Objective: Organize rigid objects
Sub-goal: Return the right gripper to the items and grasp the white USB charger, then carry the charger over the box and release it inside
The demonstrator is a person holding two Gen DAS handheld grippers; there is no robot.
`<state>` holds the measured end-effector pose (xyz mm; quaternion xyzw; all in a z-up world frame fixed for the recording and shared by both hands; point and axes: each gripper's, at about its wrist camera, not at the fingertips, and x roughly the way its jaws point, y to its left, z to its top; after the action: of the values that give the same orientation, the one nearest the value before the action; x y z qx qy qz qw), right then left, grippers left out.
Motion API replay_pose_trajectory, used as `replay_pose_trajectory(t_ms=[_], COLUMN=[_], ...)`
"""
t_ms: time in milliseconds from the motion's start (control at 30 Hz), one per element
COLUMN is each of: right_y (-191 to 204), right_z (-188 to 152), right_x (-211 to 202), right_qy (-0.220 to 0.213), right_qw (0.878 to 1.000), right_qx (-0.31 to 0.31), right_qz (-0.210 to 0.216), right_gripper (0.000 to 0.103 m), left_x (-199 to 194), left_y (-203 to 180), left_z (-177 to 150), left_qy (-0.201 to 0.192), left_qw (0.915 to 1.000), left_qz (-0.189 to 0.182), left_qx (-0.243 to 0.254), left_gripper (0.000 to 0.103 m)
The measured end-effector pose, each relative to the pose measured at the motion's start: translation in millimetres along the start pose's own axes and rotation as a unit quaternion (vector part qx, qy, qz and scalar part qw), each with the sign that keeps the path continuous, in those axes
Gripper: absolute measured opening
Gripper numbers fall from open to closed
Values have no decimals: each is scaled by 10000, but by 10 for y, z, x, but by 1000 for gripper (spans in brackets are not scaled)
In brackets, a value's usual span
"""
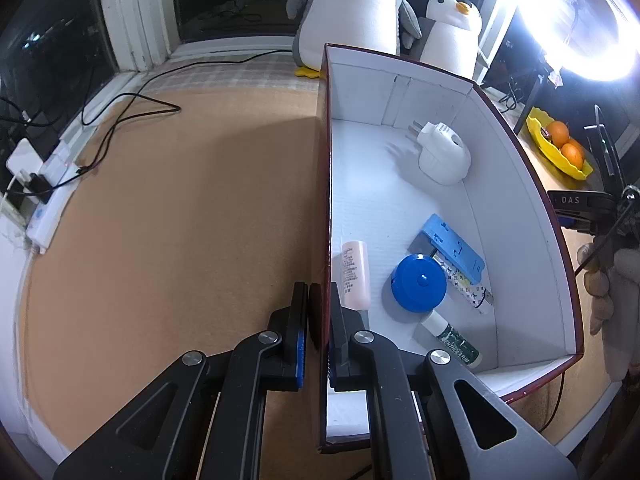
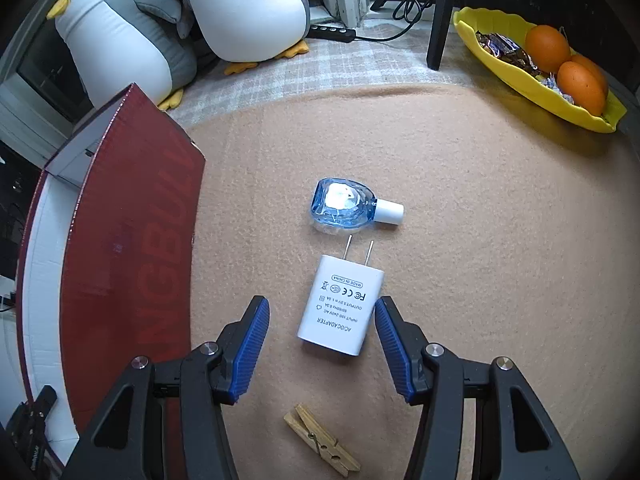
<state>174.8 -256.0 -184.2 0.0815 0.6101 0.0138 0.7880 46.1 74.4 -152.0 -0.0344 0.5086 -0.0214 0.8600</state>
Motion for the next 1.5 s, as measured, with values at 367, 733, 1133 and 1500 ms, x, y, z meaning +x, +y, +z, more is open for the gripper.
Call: replay_pose_trajectory(t_ms=[367,733,1133,1500], right_y=[-39,-74,-107,-166], right_z=[40,15,-118,-318], right_x=[124,161,73,-305], right_qy=[181,99,-88,-449], right_qw=[9997,9993,9991,9986], right_qx=[59,-130,-290,-274], right_qz=[-118,-350,-300,-82], right_gripper=[51,32,32,32], left_x=[3,2,26,33], left_y=[1,-6,-13,-25], left_z=[-4,-4,-33,-47], left_qy=[0,-20,33,32], left_qw=[10000,10000,9999,9998], left_qz=[6,31,90,167], left_qx=[32,4,-37,-44], left_gripper=[6,6,6,6])
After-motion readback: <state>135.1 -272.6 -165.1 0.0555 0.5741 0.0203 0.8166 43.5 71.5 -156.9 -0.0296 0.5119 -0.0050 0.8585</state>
